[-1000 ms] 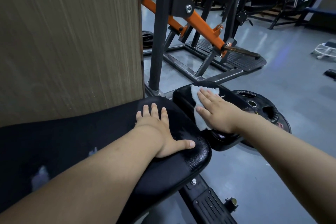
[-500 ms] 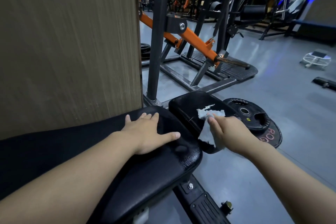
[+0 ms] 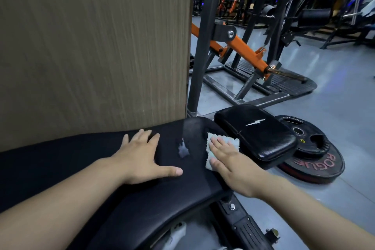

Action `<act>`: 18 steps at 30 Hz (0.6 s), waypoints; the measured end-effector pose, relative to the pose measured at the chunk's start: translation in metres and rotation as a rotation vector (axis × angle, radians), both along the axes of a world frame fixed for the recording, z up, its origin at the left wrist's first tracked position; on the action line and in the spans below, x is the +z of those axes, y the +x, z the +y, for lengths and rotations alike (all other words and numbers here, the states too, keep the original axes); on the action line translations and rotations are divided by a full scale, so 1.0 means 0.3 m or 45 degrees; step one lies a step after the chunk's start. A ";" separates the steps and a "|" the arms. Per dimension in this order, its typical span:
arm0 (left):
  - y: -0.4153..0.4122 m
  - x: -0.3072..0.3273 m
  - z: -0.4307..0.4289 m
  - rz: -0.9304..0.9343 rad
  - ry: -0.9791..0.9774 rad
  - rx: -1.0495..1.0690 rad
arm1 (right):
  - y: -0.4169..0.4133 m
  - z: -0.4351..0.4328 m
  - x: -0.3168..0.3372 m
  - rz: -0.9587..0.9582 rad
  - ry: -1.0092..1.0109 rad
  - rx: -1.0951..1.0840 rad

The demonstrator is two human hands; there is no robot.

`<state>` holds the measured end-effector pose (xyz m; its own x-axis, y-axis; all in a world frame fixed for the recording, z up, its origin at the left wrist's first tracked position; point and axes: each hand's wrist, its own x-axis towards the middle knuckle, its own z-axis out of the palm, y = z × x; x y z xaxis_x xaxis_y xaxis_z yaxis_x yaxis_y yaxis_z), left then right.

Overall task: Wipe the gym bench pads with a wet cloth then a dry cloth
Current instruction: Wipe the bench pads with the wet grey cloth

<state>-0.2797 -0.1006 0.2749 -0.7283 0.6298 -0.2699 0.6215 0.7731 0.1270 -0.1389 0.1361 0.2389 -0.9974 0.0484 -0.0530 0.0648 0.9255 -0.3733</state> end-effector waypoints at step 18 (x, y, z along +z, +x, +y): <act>-0.023 -0.030 0.028 -0.116 -0.317 -0.025 | -0.291 0.014 0.009 -0.198 0.320 -0.004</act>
<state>-0.2866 -0.0923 0.2660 -0.6823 0.5493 -0.4824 0.6312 0.7756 -0.0096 -0.2263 0.1403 0.2415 -0.9780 0.0822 -0.1916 0.1061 0.9874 -0.1178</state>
